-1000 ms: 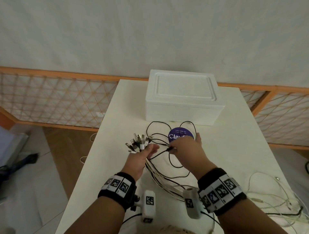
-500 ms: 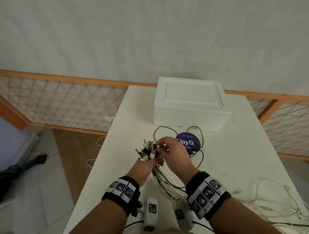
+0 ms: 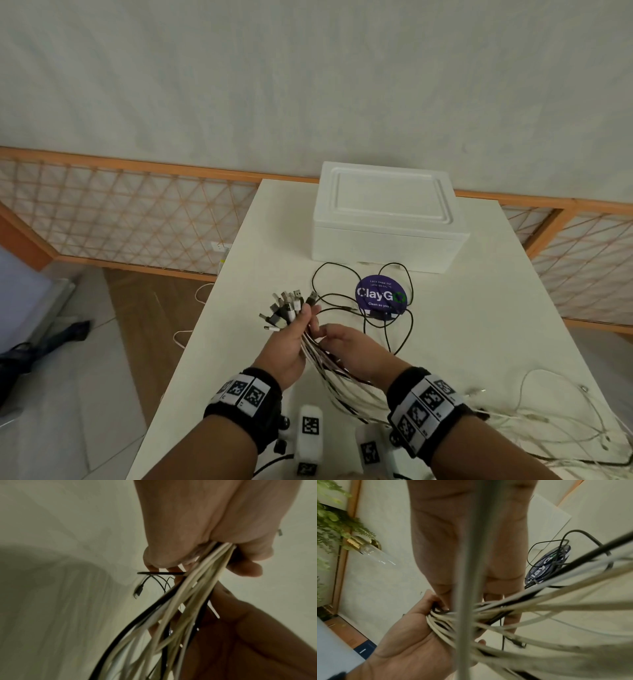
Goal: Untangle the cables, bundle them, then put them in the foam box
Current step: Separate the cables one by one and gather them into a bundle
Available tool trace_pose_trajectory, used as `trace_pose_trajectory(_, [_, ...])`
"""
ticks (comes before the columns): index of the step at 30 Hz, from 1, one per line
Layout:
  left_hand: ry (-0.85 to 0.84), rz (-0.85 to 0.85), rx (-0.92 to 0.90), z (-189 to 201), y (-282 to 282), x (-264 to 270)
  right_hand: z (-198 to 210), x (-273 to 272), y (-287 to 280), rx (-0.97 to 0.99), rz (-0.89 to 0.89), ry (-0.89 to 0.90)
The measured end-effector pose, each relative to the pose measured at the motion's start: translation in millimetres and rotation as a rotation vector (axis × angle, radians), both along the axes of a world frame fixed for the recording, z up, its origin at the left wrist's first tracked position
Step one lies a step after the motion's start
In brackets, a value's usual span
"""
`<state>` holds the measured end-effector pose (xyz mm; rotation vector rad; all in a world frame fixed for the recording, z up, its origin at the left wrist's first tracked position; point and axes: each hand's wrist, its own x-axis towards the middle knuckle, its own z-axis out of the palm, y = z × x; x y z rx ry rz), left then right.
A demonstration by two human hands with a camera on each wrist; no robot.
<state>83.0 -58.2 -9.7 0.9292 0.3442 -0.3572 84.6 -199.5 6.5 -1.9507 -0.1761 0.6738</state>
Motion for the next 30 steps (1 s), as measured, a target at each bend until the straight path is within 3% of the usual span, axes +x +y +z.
trace_pose_trajectory(6, [-0.076,-0.058,0.163,-6,0,1,1,3,1,-0.154,0.117,0.006])
trace_pose_trajectory(10, [-0.041,0.022,0.028,4,0,0,-1,4,-1,-0.337,0.226,-0.007])
trace_pose_trajectory(13, [-0.012,0.126,-0.126,12,2,-1,-12,2,-15,-0.608,0.291,-0.012])
trace_pose_trajectory(15, [0.007,0.120,-0.106,15,6,1,-21,2,-30,-0.692,0.195,-0.042])
trace_pose_trajectory(17, [0.067,0.120,-0.087,14,11,3,-26,5,-40,-0.600,-0.017,-0.078])
trace_pose_trajectory(21, [0.190,0.129,0.038,3,14,0,-17,5,-40,-0.035,-0.322,0.007])
trace_pose_trajectory(24, [0.228,0.090,0.077,0,10,-3,-1,-1,-29,0.169,-0.363,0.013])
trace_pose_trajectory(27, [0.208,0.042,0.085,2,5,-4,5,-4,-19,0.180,-0.323,-0.081])
trace_pose_trajectory(30, [0.153,-0.001,0.107,7,0,-5,5,-4,-14,0.246,-0.294,-0.041])
